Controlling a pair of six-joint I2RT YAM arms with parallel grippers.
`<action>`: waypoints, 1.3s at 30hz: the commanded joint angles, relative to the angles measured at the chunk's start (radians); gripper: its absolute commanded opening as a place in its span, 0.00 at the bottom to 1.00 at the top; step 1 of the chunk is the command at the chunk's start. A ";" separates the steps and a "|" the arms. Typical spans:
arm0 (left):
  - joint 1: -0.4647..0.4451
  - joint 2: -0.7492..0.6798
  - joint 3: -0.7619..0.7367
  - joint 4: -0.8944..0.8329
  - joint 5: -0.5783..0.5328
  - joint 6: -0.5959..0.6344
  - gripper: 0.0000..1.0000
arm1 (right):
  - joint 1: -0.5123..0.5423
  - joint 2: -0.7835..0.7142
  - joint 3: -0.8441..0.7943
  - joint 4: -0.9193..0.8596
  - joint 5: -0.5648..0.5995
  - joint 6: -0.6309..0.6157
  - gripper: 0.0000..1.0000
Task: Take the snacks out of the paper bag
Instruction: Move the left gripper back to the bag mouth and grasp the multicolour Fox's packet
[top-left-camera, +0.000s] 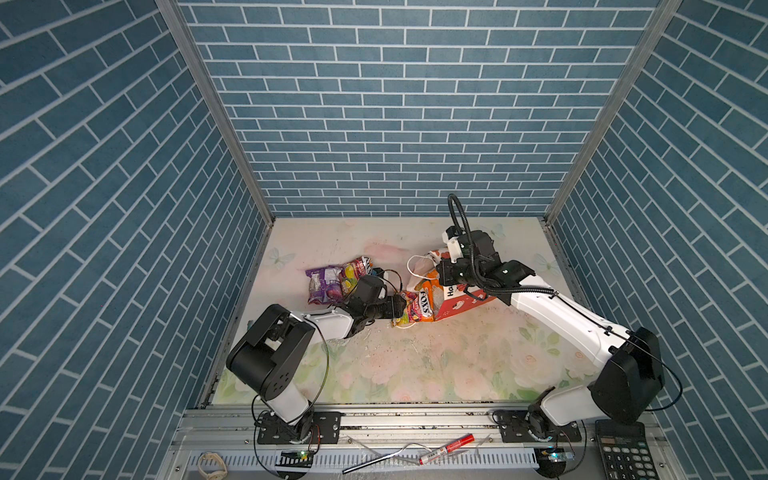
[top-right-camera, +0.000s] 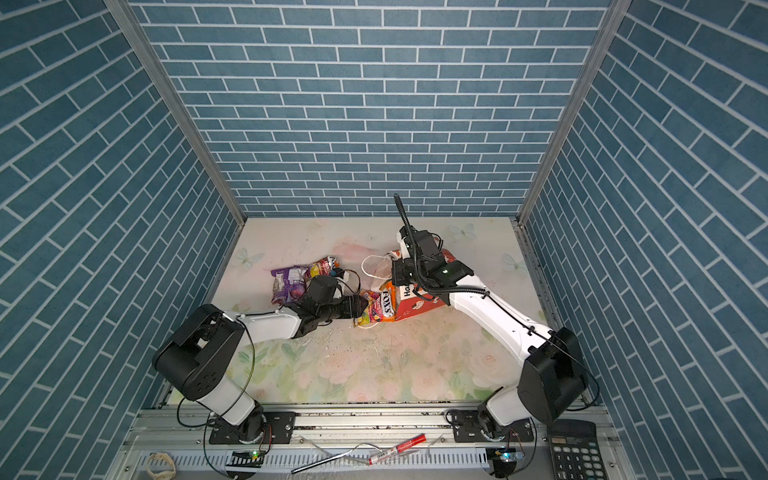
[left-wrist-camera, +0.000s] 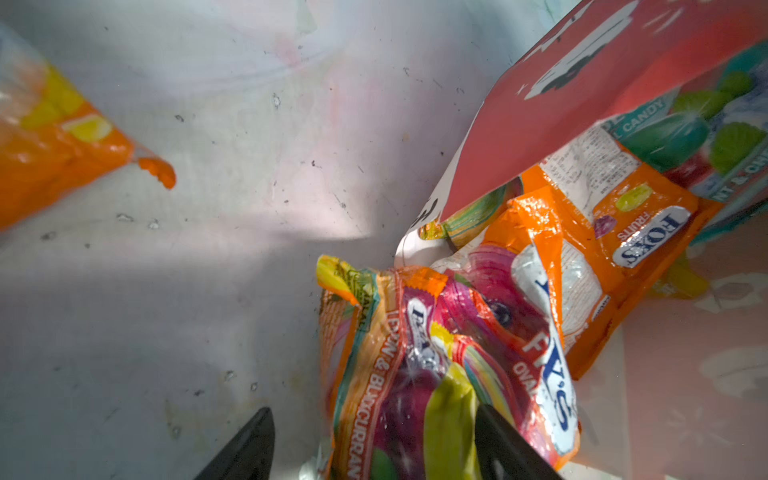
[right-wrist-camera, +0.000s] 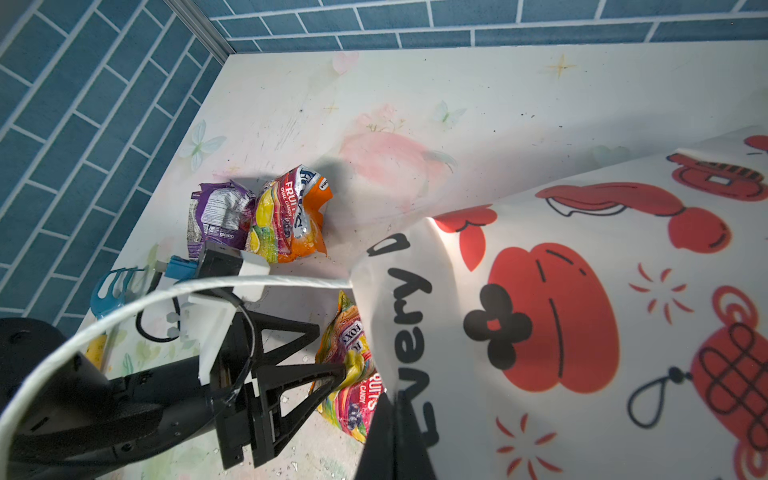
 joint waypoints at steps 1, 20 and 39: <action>-0.005 0.013 0.017 -0.009 -0.001 -0.001 0.74 | -0.007 -0.025 -0.017 0.024 0.023 0.014 0.00; -0.008 0.059 0.039 -0.019 -0.005 -0.003 0.28 | -0.007 -0.026 -0.033 0.036 0.017 0.022 0.00; -0.008 0.071 0.062 -0.041 0.011 -0.006 0.00 | -0.007 -0.032 -0.030 0.034 0.020 0.029 0.00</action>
